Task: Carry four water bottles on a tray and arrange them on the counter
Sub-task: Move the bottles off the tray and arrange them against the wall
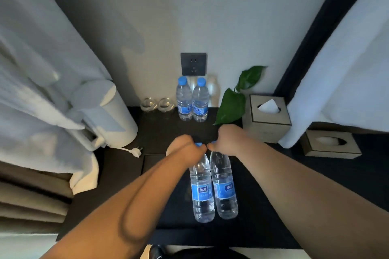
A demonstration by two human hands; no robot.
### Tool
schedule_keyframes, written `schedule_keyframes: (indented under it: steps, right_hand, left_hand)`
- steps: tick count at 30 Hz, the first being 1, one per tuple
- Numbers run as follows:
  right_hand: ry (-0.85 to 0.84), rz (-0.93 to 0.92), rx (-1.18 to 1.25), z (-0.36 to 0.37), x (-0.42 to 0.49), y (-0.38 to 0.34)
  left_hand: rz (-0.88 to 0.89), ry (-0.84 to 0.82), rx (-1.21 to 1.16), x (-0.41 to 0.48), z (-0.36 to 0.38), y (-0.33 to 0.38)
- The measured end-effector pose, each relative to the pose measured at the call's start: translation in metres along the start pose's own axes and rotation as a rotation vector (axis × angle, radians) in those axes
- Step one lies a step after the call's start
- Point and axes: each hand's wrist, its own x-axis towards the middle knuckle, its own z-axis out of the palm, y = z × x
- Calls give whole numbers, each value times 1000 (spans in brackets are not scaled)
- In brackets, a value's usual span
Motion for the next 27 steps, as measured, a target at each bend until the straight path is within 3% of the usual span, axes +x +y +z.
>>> schedule_keyframes:
  steps: [13,20,27]
  right_hand:
    - [122,-135,-191,-57,-41,-44]
    - [294,-194,-100,-85,-36,-58]
    - [343,-244,12,-104,-6,-74]
  left_hand:
    - [276,105,123,-31,-67,7]
    - [359,288,136,-21,-117,16]
    - [369,368,114,11,-154,20]
